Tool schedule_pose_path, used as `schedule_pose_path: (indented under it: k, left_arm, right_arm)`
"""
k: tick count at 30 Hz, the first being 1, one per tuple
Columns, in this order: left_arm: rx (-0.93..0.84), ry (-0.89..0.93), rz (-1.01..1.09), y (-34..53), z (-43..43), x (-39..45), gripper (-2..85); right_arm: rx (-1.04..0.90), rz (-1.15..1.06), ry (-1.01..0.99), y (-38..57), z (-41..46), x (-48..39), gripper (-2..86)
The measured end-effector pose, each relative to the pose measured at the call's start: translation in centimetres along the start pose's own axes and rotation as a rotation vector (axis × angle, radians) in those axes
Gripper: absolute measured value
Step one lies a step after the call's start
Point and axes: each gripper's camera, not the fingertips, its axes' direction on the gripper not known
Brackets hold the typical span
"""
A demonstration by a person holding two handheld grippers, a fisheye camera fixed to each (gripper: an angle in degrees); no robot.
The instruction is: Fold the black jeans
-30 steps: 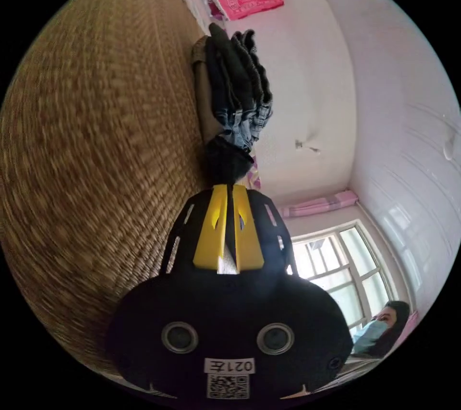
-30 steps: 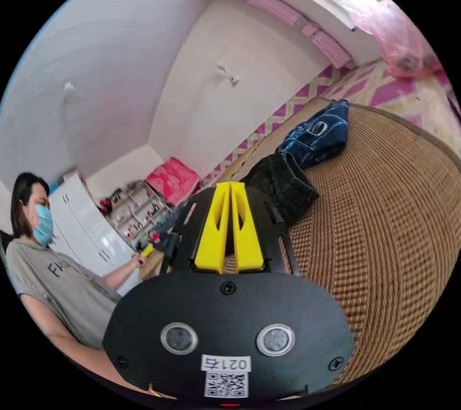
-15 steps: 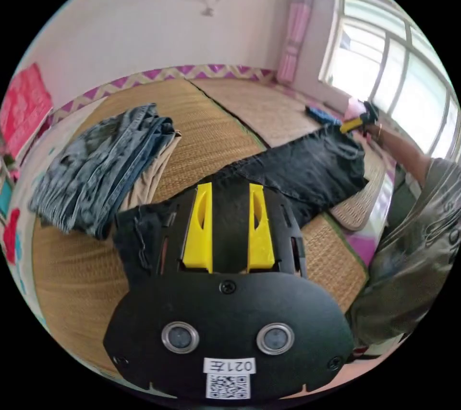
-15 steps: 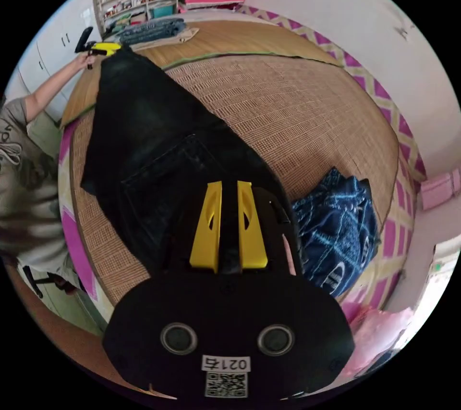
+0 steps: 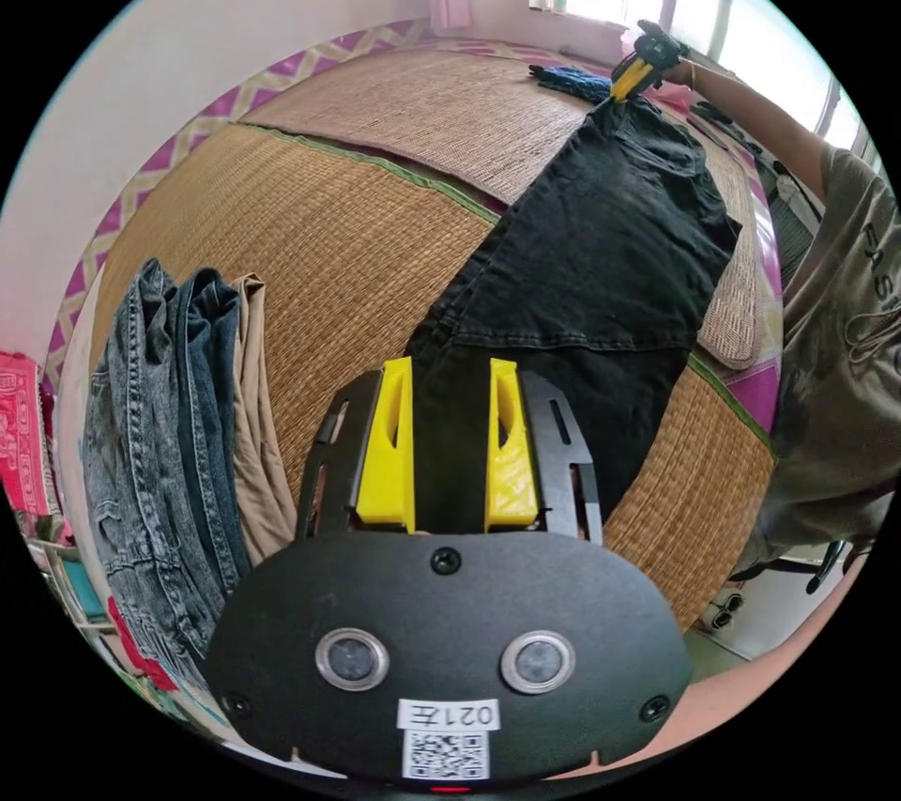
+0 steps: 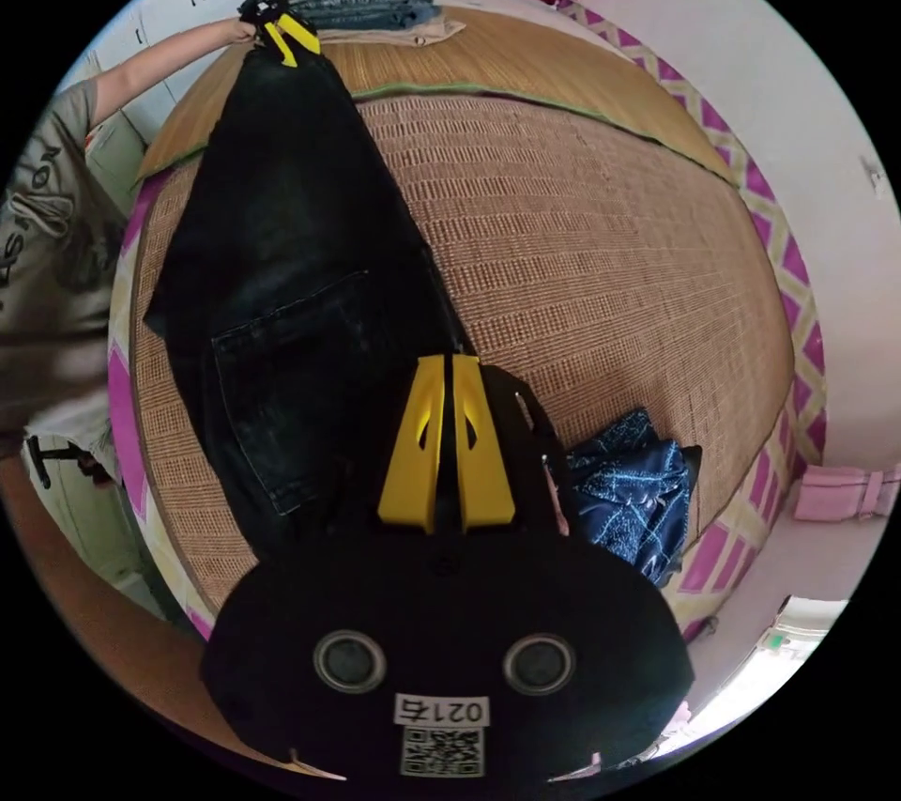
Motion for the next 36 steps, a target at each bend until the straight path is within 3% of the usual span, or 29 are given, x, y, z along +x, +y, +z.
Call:
schedule_pose_path:
  k: [9, 14, 19, 22, 26, 30, 31, 33, 36]
  left_arm:
    - [-0.052, -0.006, -0.032, -4.5, 1.3, 4.1, 6.1]
    - [0.049, -0.004, -0.044, -5.0, -6.8, 5.6, -0.3]
    - [0.392, 0.008, 0.022, 5.5, -27.6, 15.1, -0.9]
    - [0.428, 0.042, 0.036, 12.3, -32.9, 21.4, -0.8]
    - [0.42, 0.13, -0.081, 19.8, -30.8, 24.1, -0.8]
    - [0.434, 0.321, -0.345, 28.2, -22.9, 18.8, -0.7]
    - [0.539, 0.376, -0.405, 30.8, -23.0, 16.7, -0.6]
    - [0.584, 0.435, -0.442, 32.8, -23.9, 13.7, -0.6]
    - [0.708, 0.307, -0.502, 36.4, -29.1, 8.9, -0.9]
  right_arm:
    - [0.191, 0.059, 0.038, 5.3, -7.1, -2.2, -0.8]
    - [0.241, 0.048, 0.068, 8.9, -11.2, -6.1, -0.8]
    - [0.274, -0.016, 0.08, 15.6, -15.7, -16.0, -0.8]
    - [0.288, -0.011, 0.024, 20.3, -16.1, -22.7, -0.8]
    - [0.269, 0.092, -0.078, 25.0, -11.4, -29.1, -0.8]
    - [0.147, 0.186, -0.171, 27.0, -2.9, -31.9, -0.8]
    - [0.275, 0.268, -0.156, 28.8, -3.3, -31.7, -0.7]
    - [0.324, 0.334, -0.199, 30.9, -4.1, -31.5, -0.5]
    - [0.295, 0.319, -0.223, 32.4, -6.8, -32.4, -0.5]
